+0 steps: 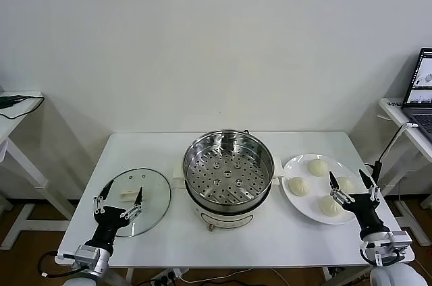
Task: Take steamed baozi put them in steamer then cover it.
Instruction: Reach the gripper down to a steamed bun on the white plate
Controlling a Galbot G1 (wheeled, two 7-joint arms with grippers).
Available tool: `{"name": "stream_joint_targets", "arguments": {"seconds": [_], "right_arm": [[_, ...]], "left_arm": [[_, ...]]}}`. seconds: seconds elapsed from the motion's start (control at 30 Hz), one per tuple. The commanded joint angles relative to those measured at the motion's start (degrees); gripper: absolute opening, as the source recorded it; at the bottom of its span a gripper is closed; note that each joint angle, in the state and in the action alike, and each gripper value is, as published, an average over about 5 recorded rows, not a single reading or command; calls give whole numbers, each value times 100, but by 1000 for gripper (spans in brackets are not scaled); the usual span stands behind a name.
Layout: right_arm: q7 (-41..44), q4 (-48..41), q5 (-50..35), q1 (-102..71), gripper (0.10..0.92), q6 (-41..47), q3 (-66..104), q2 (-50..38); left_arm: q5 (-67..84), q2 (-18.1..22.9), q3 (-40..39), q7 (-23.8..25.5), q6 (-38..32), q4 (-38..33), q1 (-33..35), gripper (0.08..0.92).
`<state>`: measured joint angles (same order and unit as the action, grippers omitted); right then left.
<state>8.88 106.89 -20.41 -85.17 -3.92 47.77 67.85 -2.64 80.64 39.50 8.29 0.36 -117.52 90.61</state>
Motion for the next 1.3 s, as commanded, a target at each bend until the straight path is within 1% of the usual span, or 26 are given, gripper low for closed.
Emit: {"name": "stream_joint_targets", "arguments": {"seconds": [0.03, 0.13, 0.23, 0.33, 0.43, 0.53, 0.67, 0.83, 0.97, 1.13, 1.3], "right_arm": [[18, -252, 417, 405, 823, 152, -20, -409], [2, -480, 929, 647, 823, 191, -87, -902], [58, -810, 1712, 943, 823, 223, -268, -1688], [316, -1134, 2365, 1247, 823, 286, -544, -2510], [804, -1446, 2676, 1701, 823, 414, -964, -3235], [1518, -1831, 2782, 2473, 823, 508, -1708, -3824], [2627, -2426, 2937, 3895, 823, 499, -3109, -4240], [4216, -3365, 3094, 6190, 823, 539, -5257, -4205], [5317, -3947, 3112, 7266, 823, 635, -6162, -3903], [5721, -4554, 3103, 8093, 823, 674, -7127, -3333], [5866, -5250, 3494, 8418, 823, 658, -7485, -2727]], "left_arm": [[-12, -17, 17, 3, -26, -49, -8, 823], [-11, -26, 16, 2, -39, -49, -23, 823], [-8, -41, 16, 3, -45, -56, -45, 823], [-5, -55, 5, 3, -43, -86, -70, 823], [-5, -61, -22, -2, -37, -107, -96, 823], [-5, -52, -46, -8, -36, -104, -114, 823], [-6, -30, -50, -29, -38, -97, -129, 823], [-5, 7, -39, -48, -23, -150, -125, 823], [-5, 27, -34, -71, -8, -189, -127, 823], [-8, 79, -44, -81, 9, -174, -153, 823], [-17, 111, -51, -88, 24, -133, -179, 823]]}}
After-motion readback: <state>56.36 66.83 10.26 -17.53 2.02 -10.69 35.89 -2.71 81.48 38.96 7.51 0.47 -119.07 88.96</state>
